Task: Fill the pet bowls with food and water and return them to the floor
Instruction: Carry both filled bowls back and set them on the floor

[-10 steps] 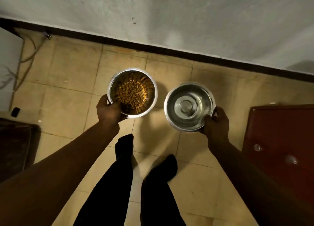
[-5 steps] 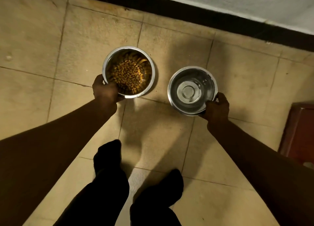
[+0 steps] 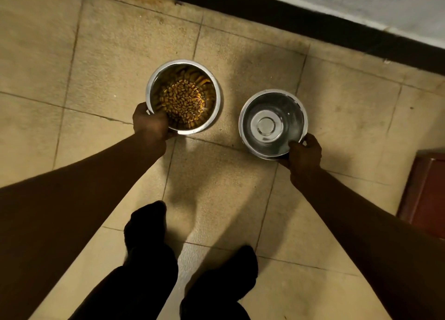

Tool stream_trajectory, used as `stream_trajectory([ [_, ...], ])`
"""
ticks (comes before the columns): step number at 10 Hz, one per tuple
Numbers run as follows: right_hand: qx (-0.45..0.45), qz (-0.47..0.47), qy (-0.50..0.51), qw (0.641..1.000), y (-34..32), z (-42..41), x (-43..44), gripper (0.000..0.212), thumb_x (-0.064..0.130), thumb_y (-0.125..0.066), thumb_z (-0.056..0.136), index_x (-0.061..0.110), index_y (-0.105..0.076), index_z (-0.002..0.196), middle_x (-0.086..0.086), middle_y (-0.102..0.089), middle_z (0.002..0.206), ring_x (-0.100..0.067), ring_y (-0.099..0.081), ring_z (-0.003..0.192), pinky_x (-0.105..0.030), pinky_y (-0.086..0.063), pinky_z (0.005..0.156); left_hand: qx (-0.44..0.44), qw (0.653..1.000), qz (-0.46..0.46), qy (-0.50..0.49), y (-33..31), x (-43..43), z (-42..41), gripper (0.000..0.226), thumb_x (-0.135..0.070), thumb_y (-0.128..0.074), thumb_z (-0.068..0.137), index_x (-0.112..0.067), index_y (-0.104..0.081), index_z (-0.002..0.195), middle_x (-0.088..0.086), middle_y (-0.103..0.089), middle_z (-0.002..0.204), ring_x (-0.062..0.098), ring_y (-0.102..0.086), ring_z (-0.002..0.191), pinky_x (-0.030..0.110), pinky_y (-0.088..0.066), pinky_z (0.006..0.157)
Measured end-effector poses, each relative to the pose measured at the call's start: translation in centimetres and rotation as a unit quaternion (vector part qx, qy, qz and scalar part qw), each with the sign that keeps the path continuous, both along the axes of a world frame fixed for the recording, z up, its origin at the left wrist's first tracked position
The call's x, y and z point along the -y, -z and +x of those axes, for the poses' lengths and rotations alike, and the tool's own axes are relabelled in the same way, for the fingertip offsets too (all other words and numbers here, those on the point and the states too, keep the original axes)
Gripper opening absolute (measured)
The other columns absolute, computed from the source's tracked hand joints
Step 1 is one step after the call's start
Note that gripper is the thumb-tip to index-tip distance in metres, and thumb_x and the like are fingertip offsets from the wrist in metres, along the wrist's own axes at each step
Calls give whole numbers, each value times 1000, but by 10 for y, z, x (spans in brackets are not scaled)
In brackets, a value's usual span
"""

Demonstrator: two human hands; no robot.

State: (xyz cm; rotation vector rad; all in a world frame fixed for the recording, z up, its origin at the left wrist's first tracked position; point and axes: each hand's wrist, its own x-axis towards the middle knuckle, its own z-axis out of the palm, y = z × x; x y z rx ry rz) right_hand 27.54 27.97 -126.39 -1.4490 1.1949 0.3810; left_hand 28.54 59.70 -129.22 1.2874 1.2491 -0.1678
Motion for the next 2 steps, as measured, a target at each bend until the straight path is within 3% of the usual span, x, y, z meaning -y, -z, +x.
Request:
stream_trajectory([
  [1, -45, 4, -12, 999, -15, -2, 2, 55, 7, -68, 99, 19, -49, 150, -9, -56, 138, -30, -60, 120, -48, -62, 92, -44, 994, 73, 65, -25, 3, -3, 78, -14, -75, 95, -20, -35, 162, 17, -49, 157, 38, -56, 140, 35, -58, 92],
  [2, -12, -52, -48, 997, -34, -7, 1, 62, 14, -69, 100, 15, -43, 156, -4, -54, 145, -22, -55, 125, -41, -51, 107, -29, 980, 178, 89, -56, 4, -8, 80, -22, -73, 97, -15, -32, 165, 16, -44, 163, 31, -48, 147, 27, -43, 102],
])
